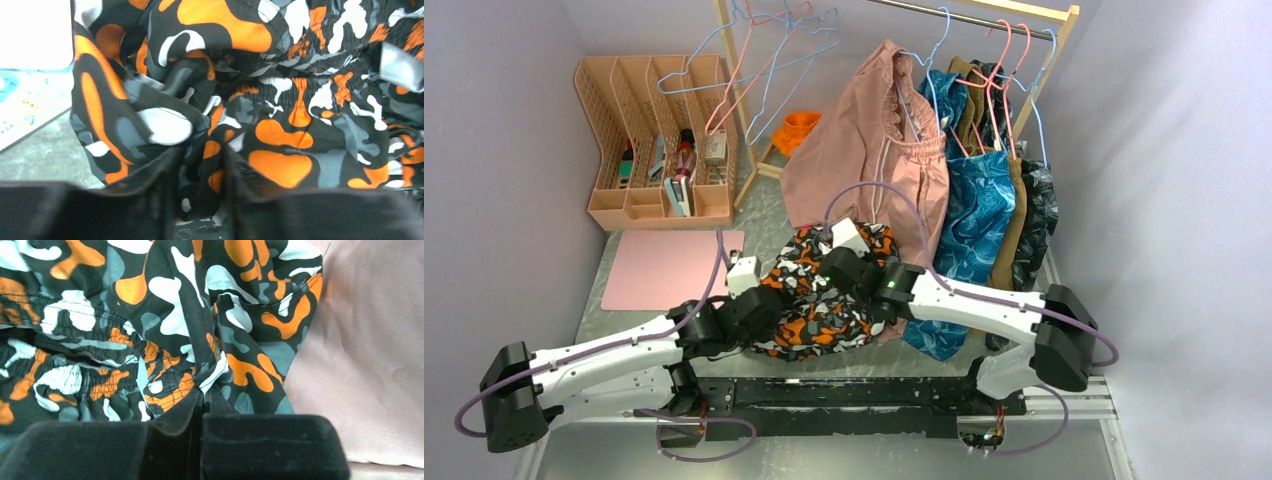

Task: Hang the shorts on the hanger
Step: Adjust the shorts at the center of the board.

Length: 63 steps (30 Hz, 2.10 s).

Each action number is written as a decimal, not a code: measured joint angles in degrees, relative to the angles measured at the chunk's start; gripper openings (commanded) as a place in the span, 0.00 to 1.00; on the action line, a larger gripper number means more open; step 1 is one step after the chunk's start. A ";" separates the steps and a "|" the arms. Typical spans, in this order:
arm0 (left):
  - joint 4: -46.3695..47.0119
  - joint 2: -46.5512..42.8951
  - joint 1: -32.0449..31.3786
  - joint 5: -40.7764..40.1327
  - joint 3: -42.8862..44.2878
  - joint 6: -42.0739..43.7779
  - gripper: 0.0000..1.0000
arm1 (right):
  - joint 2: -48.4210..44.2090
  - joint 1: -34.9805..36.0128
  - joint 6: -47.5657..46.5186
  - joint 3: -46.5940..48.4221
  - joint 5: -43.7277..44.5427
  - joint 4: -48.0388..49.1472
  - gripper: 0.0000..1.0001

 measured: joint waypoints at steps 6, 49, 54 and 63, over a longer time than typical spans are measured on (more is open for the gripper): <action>-0.09 -2.38 -0.02 -0.96 0.20 0.57 0.07 | -8.68 -1.29 -0.63 -0.42 -9.25 3.93 0.00; -11.17 -8.22 0.13 -20.11 7.67 6.01 0.07 | -21.09 -8.39 8.35 -0.59 -19.08 -0.17 0.55; -11.10 -8.20 0.13 -19.76 7.69 5.84 0.07 | -16.72 1.07 5.73 1.38 -19.30 0.61 0.51; -11.13 -8.66 0.13 -19.52 7.67 4.94 0.07 | -5.88 8.63 4.61 4.02 -20.55 1.73 0.54</action>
